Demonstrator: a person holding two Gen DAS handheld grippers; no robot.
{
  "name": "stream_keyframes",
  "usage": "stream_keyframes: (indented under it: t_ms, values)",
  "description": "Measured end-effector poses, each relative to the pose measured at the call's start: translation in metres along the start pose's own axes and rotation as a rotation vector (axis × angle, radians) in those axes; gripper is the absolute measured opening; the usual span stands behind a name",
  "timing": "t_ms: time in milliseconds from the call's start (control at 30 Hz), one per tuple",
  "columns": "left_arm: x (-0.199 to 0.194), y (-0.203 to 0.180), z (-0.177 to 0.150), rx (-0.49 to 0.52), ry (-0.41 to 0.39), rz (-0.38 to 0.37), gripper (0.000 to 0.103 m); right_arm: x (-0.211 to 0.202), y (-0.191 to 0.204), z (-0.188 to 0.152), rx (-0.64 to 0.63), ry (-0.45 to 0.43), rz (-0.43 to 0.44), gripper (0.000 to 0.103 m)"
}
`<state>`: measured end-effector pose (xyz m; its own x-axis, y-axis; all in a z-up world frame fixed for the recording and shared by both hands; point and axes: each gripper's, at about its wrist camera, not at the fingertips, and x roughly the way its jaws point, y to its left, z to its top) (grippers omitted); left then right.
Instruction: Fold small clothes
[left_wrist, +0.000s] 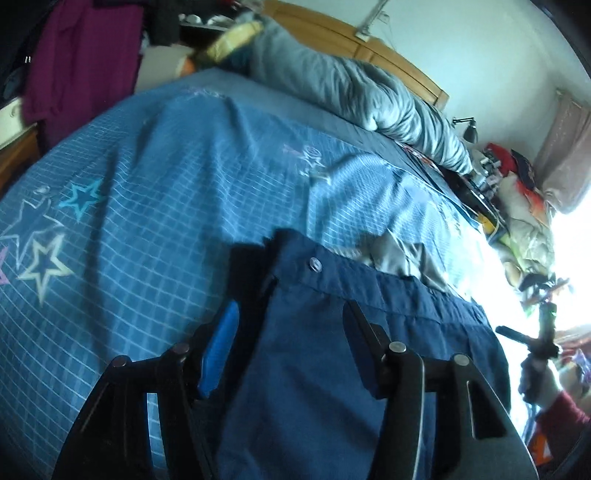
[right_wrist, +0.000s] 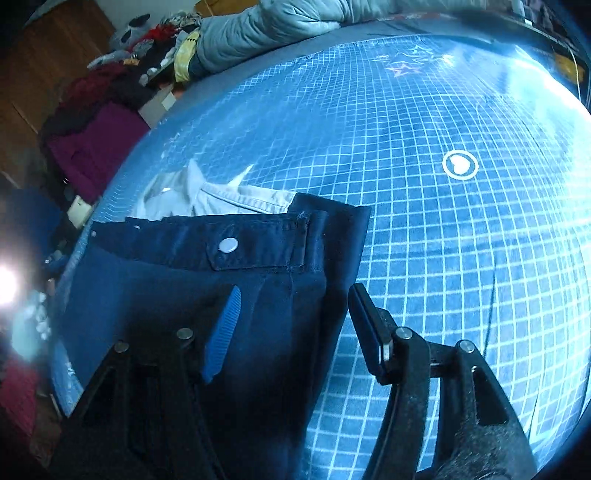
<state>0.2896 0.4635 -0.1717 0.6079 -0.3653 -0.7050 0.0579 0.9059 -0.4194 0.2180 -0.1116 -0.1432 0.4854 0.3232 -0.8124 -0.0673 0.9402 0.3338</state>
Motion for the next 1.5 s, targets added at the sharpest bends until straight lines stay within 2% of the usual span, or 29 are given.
stream_keyframes:
  t_ms: [133,200,300,433,533,567,600,667,767,833,933,1067,1133,1200,1267,1333,1367,1467,1500]
  values:
    - [-0.007,0.005,-0.025,-0.042,-0.005,-0.026,0.059,0.012,0.000,0.007,-0.020,0.004,-0.009,0.057]
    - [-0.014,0.009,-0.039,-0.063,-0.010,-0.020,0.059,0.016,0.004,0.012,-0.048,-0.009,-0.039,0.050]
    - [-0.023,0.015,-0.053,-0.091,-0.018,-0.021,0.059,0.019,0.008,0.019,-0.062,-0.035,-0.018,0.045]
    - [-0.028,0.022,-0.064,-0.125,-0.020,-0.038,0.059,0.044,0.006,0.025,-0.048,0.023,-0.033,0.044]
    - [-0.024,0.022,-0.066,-0.129,-0.011,-0.038,0.059,0.050,0.001,0.029,-0.001,0.024,0.008,0.042]
    - [-0.022,0.021,-0.067,-0.131,-0.009,-0.041,0.059,0.050,0.002,0.030,0.001,0.025,0.015,0.026]
    - [-0.021,0.020,-0.067,-0.131,-0.007,-0.044,0.059,0.048,0.003,0.031,-0.006,0.017,0.000,0.006]
    - [-0.018,0.018,-0.067,-0.134,-0.006,-0.053,0.059,0.037,0.002,0.034,0.006,-0.014,0.047,0.005]
    - [-0.016,0.011,-0.064,-0.118,-0.005,-0.061,0.059,0.013,-0.008,0.042,0.020,-0.084,0.058,0.004]
    - [-0.015,0.005,-0.061,-0.104,-0.005,-0.062,0.059,0.010,-0.018,0.044,0.036,-0.083,0.060,0.002]
    - [-0.016,0.000,-0.058,-0.085,-0.007,-0.057,0.059,0.026,-0.020,0.038,0.030,-0.043,0.021,0.001]
    - [-0.019,-0.003,-0.057,-0.085,-0.009,-0.061,0.059,0.039,-0.025,0.029,0.055,-0.018,0.012,0.002]
    - [-0.021,-0.003,-0.058,-0.079,-0.005,-0.059,0.059,0.036,-0.025,0.030,0.053,-0.029,-0.006,0.007]
    - [-0.023,-0.002,-0.057,-0.071,-0.002,-0.060,0.059,0.024,-0.024,0.030,0.066,-0.068,-0.054,0.031]
    - [-0.025,0.000,-0.057,-0.068,0.000,-0.059,0.059,0.007,-0.017,0.025,0.060,-0.116,-0.080,0.035]
    - [-0.026,0.006,-0.058,-0.068,0.003,-0.052,0.060,-0.011,-0.004,0.014,0.029,-0.144,-0.057,0.035]
    - [-0.025,0.009,-0.060,-0.059,0.009,-0.026,0.060,-0.018,0.005,0.007,0.005,-0.151,-0.045,0.036]
    - [-0.011,0.036,-0.073,-0.077,0.084,0.159,0.060,-0.027,0.029,-0.024,-0.077,-0.125,-0.020,0.038]
    - [-0.011,0.047,-0.078,-0.101,0.092,0.177,0.061,-0.027,0.035,-0.036,-0.103,-0.108,-0.034,0.040]
